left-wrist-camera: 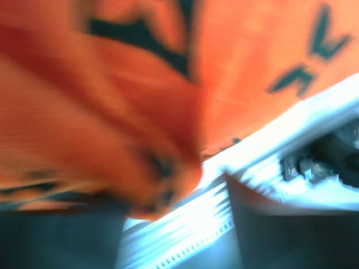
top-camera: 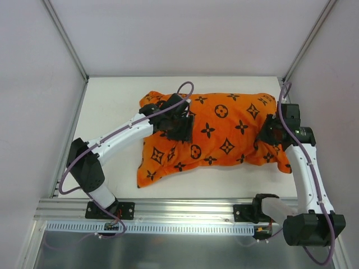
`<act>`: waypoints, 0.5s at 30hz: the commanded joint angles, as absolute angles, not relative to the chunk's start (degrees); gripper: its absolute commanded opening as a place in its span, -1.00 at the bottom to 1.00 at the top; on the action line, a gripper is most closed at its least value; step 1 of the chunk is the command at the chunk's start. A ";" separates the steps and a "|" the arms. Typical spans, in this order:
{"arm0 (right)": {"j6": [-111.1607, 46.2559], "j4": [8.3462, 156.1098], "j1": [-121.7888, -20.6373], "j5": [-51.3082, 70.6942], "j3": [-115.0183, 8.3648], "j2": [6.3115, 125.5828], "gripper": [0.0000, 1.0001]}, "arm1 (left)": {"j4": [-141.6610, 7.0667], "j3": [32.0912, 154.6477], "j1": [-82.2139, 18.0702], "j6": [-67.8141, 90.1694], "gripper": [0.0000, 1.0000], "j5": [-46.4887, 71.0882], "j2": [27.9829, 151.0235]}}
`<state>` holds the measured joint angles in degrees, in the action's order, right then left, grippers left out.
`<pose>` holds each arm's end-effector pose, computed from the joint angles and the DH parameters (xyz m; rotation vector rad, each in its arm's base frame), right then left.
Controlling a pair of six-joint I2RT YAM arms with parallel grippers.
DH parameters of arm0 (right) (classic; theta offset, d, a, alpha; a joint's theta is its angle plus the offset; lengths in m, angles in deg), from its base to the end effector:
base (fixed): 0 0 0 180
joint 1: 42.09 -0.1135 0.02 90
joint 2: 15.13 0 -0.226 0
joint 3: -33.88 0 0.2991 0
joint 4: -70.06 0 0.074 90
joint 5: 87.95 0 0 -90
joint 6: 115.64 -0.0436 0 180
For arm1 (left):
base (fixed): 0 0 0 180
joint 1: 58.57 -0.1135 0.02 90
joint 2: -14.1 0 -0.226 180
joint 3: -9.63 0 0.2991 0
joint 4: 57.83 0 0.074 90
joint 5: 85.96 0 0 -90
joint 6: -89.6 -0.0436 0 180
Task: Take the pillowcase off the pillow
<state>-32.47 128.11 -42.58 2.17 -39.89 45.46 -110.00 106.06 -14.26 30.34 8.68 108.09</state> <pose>0.2836 0.0025 0.2956 0.1292 2.3513 0.0649 0.2913 -0.2893 0.2621 0.3395 2.5323 -0.6526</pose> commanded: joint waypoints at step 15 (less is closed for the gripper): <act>-35.92 127.87 -90.06 -19.74 -64.96 56.21 0.93 | -108.34 94.71 -30.65 32.81 0.96 11.14 78.19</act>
